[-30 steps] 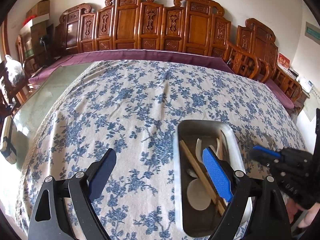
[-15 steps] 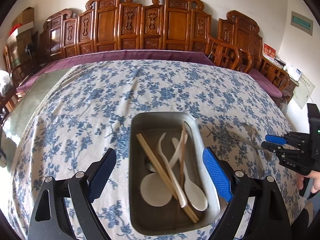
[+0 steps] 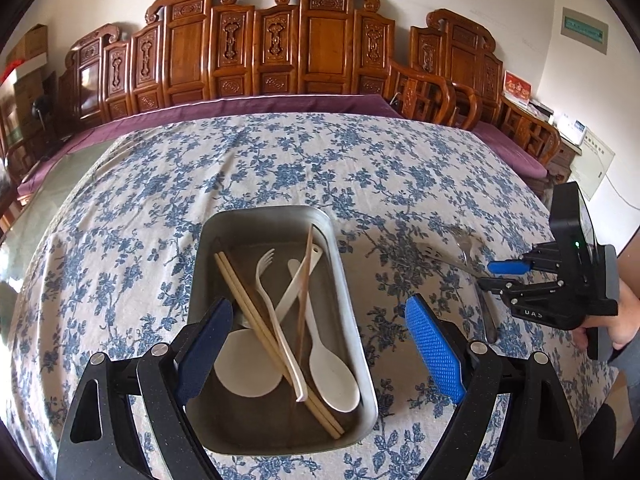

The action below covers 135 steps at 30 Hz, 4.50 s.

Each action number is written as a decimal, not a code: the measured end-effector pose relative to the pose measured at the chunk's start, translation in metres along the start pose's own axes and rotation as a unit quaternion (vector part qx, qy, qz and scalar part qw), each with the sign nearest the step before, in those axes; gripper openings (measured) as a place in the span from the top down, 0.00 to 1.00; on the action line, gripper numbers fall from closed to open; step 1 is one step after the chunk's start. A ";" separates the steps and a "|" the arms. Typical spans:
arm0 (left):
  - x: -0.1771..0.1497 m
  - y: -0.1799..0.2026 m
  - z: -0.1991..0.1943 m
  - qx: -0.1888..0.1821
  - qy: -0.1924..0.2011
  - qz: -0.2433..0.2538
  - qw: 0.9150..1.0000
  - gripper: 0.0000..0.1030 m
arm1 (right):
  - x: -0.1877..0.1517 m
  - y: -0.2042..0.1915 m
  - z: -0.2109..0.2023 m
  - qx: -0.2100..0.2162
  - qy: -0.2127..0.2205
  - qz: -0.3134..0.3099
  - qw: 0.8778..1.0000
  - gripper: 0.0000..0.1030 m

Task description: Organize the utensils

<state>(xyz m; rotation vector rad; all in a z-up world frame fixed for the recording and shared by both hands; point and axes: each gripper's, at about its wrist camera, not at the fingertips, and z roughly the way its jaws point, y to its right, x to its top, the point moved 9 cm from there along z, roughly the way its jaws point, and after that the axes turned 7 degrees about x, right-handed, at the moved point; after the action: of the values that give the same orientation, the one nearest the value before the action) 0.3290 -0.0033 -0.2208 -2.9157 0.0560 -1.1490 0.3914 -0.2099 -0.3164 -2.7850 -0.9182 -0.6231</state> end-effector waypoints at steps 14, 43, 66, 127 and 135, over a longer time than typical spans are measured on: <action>-0.024 0.031 -0.010 0.012 -0.016 0.022 1.000 0.18 | -0.002 -0.013 -0.002 0.037 -0.011 -0.020 0.999 0.93; 0.001 0.174 0.090 -0.020 -0.078 0.074 0.994 0.30 | -0.078 0.072 -0.039 0.018 0.045 0.056 0.997 0.93; 0.012 0.201 0.134 -0.011 -0.097 0.089 0.991 0.91 | -0.079 0.069 -0.043 0.015 0.063 0.066 0.996 0.93; 0.046 0.270 0.159 -0.067 -0.081 0.188 0.977 0.73 | -0.092 0.114 -0.101 -0.010 0.124 0.149 0.981 0.93; 0.062 0.292 0.176 -0.041 -0.055 0.213 0.975 0.55 | -0.097 0.122 -0.096 -0.001 0.129 0.156 0.979 0.93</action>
<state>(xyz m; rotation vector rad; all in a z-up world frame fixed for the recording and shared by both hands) 0.4860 -0.2981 -0.3130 -2.8208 0.7046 -0.9323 0.3604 -0.3849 -0.2718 -2.6817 -0.4202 -0.8994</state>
